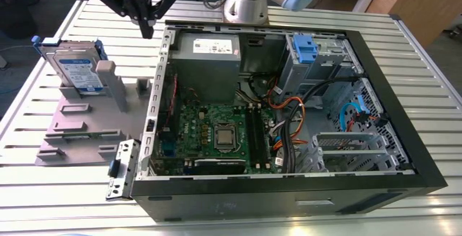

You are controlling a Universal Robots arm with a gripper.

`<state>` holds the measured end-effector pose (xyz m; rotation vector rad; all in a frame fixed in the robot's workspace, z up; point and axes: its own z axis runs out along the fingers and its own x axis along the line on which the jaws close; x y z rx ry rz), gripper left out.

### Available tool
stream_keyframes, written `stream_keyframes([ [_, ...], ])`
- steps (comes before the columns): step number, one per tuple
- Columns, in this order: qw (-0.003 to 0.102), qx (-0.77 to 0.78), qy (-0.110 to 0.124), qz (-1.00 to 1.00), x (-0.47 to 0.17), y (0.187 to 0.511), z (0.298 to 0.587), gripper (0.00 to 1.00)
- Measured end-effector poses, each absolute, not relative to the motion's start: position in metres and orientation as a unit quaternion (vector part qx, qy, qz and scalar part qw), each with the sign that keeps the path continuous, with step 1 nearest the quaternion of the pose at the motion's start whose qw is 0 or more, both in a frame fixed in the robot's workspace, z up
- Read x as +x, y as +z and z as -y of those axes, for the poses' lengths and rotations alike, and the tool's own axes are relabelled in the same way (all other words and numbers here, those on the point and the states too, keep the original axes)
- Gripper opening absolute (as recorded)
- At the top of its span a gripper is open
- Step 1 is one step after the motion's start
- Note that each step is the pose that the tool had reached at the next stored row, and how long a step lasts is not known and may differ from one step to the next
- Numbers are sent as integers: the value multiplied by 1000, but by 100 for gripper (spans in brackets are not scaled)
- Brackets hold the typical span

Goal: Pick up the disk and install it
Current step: 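Reach for the disk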

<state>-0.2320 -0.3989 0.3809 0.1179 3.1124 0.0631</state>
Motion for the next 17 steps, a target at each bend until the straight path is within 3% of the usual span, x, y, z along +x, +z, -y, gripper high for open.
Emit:
stream_keyframes([
  [17, 13, 38, 20, -999, -239, 381, 399, 11],
])
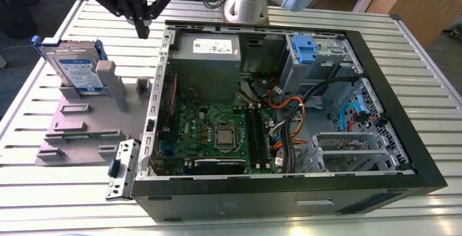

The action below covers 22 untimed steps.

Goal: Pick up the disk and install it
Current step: 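Reach for the disk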

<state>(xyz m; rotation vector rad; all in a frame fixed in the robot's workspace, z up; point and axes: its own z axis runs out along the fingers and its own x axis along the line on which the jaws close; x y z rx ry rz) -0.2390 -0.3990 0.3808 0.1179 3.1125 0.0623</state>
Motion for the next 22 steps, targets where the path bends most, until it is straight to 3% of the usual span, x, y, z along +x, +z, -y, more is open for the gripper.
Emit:
stream_keyframes([
  [22, 13, 38, 20, -999, -245, 380, 399, 11],
])
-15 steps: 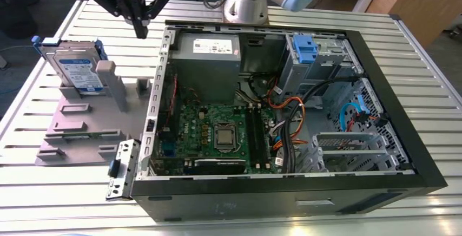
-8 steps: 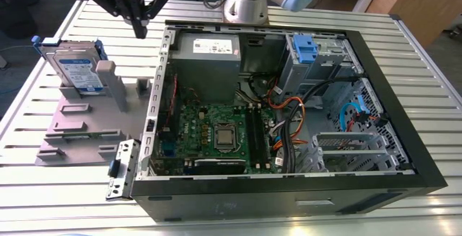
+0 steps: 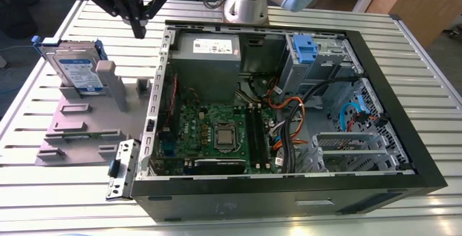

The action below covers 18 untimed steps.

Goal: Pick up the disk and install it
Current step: 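Reach for the disk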

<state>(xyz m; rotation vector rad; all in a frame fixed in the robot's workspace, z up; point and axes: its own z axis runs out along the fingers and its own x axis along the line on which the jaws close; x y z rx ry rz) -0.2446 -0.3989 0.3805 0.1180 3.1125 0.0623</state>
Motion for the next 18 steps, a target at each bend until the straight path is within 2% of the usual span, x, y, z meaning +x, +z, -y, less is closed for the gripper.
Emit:
stream_keyframes([
  [18, 13, 38, 20, -999, -249, 380, 399, 11],
])
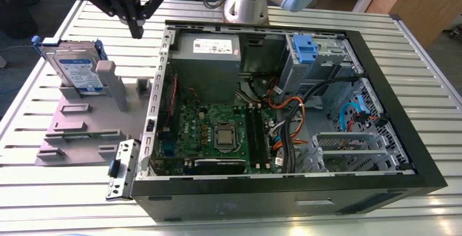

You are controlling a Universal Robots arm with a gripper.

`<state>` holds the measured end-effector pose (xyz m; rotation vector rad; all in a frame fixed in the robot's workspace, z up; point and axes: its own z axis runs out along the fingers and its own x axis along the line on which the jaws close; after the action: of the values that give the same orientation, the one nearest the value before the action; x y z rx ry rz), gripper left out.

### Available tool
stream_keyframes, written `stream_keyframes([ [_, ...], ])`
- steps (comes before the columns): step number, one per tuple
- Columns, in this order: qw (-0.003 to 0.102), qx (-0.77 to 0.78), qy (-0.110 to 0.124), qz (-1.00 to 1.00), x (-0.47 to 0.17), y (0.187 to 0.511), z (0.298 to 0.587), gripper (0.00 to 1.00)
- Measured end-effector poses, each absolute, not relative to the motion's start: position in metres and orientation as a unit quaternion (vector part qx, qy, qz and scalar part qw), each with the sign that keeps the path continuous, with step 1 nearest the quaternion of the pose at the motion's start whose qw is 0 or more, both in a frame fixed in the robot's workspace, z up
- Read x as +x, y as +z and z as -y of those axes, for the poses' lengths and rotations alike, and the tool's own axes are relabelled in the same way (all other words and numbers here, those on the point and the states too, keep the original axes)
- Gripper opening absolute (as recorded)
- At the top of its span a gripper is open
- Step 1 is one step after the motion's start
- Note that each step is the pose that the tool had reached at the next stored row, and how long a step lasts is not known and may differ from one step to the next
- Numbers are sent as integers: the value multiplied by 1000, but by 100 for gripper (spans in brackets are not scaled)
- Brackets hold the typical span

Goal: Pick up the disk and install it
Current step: 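Reach for the disk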

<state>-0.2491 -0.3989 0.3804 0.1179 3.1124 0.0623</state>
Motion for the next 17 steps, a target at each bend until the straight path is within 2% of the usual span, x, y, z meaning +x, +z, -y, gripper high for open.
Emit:
stream_keyframes([
  [17, 13, 38, 20, -999, -253, 380, 399, 11],
])
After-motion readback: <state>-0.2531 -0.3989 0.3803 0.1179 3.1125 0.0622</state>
